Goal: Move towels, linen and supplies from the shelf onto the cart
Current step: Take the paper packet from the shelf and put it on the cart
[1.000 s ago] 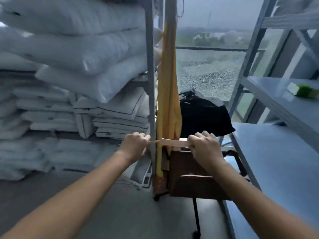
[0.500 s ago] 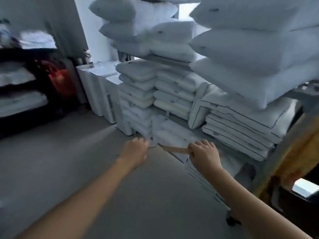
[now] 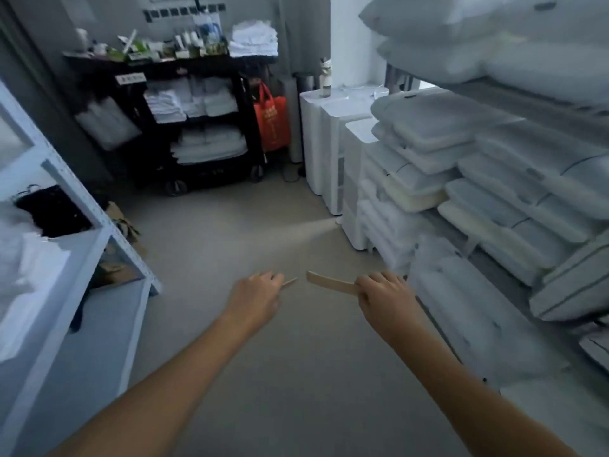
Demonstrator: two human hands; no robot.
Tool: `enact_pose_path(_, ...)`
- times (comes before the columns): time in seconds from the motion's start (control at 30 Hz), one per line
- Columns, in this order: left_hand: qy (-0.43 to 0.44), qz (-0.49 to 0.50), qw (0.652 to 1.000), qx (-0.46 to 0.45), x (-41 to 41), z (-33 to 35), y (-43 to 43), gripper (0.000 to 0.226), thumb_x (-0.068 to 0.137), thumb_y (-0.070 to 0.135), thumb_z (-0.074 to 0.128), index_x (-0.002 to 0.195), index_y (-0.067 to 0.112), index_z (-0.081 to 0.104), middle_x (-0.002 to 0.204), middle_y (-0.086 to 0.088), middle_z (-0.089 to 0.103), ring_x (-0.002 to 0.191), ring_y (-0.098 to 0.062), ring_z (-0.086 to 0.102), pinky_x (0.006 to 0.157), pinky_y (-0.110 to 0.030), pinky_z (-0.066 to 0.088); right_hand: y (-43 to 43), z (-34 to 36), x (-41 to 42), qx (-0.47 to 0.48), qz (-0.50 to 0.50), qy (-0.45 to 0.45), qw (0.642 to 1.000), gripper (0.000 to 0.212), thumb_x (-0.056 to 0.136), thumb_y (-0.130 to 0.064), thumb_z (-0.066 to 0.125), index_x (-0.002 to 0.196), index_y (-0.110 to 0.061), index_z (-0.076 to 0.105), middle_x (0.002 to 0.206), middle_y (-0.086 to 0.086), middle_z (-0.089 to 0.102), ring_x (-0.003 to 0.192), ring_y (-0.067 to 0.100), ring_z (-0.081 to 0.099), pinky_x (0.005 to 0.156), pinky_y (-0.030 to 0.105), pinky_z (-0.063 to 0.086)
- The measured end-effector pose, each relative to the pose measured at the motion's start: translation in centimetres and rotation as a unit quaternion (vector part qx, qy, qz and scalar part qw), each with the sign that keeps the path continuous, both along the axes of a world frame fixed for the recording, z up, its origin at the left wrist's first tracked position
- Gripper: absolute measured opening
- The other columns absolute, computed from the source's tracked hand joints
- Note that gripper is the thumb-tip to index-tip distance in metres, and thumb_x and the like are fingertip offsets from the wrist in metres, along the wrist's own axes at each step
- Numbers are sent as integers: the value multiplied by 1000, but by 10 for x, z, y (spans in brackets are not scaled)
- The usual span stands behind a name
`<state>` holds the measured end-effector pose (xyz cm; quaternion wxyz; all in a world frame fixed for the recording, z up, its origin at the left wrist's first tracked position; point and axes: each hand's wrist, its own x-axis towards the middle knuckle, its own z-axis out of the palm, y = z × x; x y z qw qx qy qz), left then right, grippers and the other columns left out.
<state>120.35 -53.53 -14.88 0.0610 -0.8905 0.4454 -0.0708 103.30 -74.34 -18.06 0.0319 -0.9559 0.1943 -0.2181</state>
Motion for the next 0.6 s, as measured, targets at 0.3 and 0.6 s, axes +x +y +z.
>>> enact_pose_path(0.3, 13, 99, 993, -69, 101, -5, 5, 10, 78, 18, 67, 85, 15, 61, 75, -5, 61, 66, -28, 61, 50, -34, 51, -30, -12, 166, 23, 136, -11, 990, 13, 75, -14, 73, 77, -22, 63, 69, -3, 57, 65, 26, 53, 57, 32, 38)
enact_pose_path(0.6, 25, 143, 985, -97, 280, -28, -15, 14, 72, 13, 67, 81, 14, 56, 69, -4, 57, 58, -29, 58, 45, -32, 46, -49, -17, 365, 35, 188, -4, 981, 6, 81, -19, 68, 80, -21, 63, 73, -3, 57, 69, 25, 54, 54, 34, 42)
